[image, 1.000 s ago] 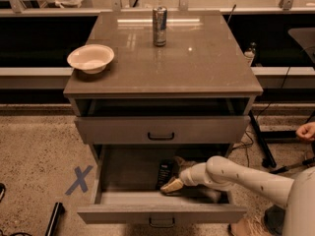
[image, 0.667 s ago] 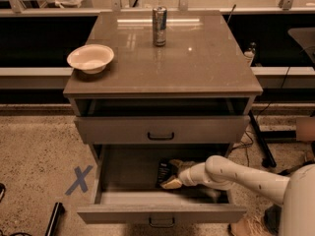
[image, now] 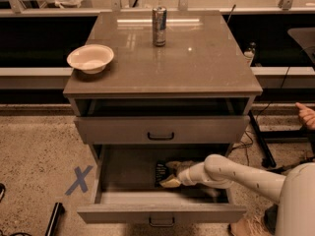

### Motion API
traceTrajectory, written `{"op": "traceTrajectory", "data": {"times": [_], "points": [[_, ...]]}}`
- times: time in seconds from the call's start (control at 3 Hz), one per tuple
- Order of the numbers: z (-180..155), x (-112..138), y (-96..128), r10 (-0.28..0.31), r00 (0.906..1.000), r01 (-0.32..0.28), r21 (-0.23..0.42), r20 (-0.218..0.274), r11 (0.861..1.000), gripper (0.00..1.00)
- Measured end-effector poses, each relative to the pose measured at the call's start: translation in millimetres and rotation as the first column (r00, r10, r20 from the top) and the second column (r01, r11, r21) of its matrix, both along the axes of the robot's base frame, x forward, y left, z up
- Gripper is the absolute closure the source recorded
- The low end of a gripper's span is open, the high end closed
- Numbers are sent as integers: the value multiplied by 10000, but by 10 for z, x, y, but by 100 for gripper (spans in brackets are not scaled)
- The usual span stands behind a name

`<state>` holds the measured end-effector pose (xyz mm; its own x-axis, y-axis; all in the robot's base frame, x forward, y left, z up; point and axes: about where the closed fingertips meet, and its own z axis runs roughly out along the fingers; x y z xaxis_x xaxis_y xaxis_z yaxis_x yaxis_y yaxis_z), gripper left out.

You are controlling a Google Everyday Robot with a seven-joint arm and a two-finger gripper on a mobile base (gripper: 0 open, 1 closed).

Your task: Pick rxbar chocolate from middle drawer and place on counter

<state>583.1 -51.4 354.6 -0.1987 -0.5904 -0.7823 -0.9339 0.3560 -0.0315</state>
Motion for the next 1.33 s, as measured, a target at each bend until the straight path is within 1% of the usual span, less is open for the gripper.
{"op": "traceTrajectory", "data": {"times": [0.33, 0.67, 1.0, 1.33], "points": [[8, 0, 0, 1, 10000, -1, 4, 1, 10000, 100], [138, -24, -6, 163, 9994, -186, 805, 294, 9966, 100], [432, -111, -44, 415, 9944, -594, 1908, 967, 9798, 100], [603, -183, -40, 561, 9901, -834, 2182, 1284, 9723, 100]]}}
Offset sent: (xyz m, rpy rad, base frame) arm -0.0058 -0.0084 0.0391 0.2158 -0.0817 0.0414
